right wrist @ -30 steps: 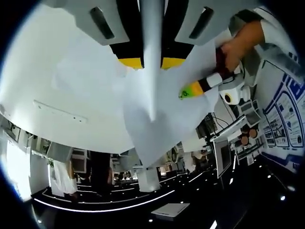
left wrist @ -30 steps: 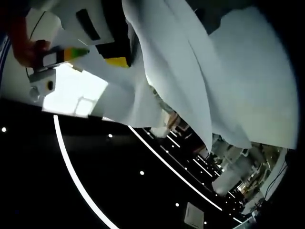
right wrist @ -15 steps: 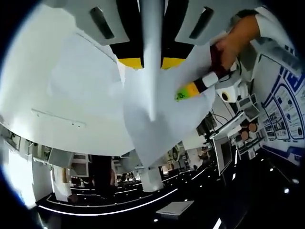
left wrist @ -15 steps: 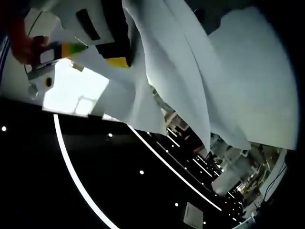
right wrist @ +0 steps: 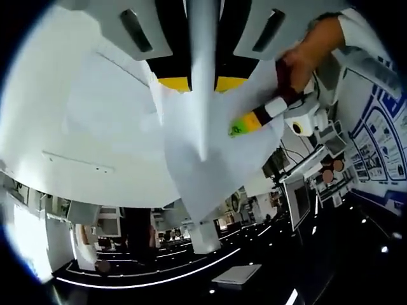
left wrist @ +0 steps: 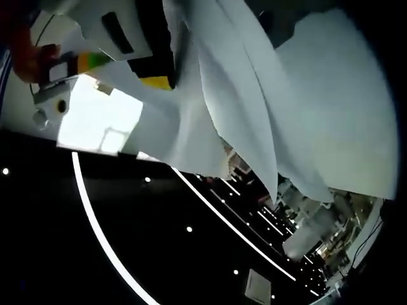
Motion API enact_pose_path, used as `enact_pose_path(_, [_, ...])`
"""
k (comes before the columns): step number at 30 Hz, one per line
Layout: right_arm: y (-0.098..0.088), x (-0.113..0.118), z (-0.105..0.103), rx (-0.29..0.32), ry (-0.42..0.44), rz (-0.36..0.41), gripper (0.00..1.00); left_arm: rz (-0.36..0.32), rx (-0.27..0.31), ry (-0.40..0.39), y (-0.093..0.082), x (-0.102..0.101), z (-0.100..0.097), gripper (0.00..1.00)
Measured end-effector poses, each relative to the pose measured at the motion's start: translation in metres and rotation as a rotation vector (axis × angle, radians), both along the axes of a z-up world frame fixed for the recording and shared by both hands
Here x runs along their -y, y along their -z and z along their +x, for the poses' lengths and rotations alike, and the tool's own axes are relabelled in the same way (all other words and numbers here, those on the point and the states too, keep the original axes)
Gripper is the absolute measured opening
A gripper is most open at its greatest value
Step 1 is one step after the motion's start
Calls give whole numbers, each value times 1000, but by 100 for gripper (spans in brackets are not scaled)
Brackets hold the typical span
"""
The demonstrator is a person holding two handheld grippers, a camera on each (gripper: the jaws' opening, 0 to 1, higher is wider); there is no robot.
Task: Organize the stack of printing papers by aligning and flattening the scattered papers on the table
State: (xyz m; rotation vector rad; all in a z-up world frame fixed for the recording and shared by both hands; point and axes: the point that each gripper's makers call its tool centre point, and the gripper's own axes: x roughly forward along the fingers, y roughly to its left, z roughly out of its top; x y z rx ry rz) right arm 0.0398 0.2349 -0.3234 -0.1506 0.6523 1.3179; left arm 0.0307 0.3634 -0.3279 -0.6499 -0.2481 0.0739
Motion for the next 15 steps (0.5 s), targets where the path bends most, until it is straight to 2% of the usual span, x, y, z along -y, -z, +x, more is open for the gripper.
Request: enact_pose_path(15, [2, 0, -9, -32, 26, 30, 8, -6, 5, -2, -1, 0, 0, 22])
